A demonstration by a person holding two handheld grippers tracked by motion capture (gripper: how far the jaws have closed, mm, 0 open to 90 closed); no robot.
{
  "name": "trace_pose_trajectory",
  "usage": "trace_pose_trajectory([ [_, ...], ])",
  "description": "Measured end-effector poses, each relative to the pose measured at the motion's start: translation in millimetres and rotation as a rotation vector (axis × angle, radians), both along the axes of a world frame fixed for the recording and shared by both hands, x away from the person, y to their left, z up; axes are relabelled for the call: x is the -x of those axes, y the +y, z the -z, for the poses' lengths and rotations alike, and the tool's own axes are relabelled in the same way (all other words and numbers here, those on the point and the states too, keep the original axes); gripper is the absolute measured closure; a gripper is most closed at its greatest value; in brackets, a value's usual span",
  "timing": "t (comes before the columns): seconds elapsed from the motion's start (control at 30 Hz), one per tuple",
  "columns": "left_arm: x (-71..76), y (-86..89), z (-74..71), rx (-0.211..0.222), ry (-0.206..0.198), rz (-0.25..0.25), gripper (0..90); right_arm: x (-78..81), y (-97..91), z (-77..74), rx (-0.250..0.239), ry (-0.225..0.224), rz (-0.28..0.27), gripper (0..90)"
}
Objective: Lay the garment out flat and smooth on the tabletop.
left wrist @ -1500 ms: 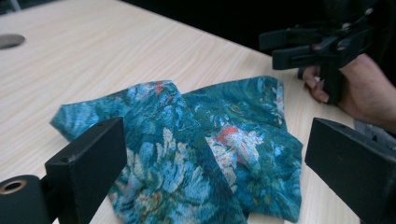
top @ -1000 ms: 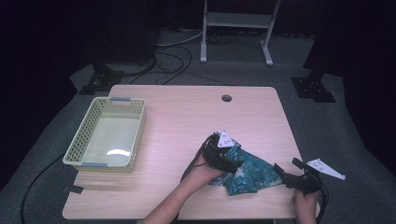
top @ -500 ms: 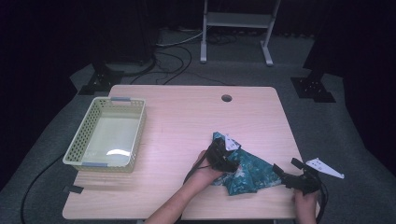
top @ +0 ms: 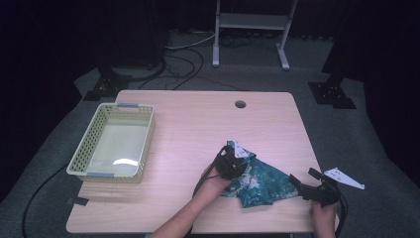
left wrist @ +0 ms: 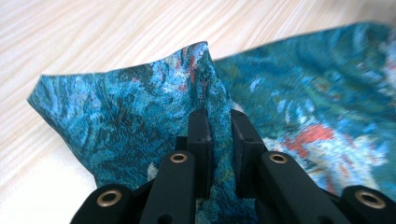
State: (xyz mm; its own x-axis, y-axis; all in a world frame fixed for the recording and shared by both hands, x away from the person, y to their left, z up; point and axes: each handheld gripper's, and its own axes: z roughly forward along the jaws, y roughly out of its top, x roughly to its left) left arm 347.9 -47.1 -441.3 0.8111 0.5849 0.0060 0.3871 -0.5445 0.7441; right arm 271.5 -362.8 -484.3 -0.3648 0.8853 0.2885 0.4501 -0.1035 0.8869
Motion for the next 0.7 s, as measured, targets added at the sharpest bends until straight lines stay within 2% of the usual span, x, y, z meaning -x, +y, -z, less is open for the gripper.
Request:
trace_pose_trajectory([
  [0.17, -2.0, 11.5, -7.9, 0.049, -0.002, -0.026, 84.0, -0.1, -0.1, 0.1, -0.002, 0.002, -0.002, 0.0],
  [0.3, -3.4, 21.5, -10.6, 0.071, -0.001, -0.050, 83.9, 0.1, -0.2, 0.0, -0.003, 0.002, -0.001, 0.0],
  [0.47, -6.9, 46.7, -12.6, 0.112, 0.013, -0.122, 83.9, 0.2, 0.1, 0.0, -0.003, 0.002, 0.000, 0.0],
  [0.53, -8.1, 53.0, -12.2, 0.124, 0.019, -0.131, 83.7, 0.2, 0.1, 0.0, -0.002, 0.001, 0.000, 0.0],
  [0.7, -12.2, 77.9, -8.4, 0.130, 0.035, -0.203, 82.3, 0.1, 0.3, 0.0, 0.001, 0.002, 0.003, 0.0],
])
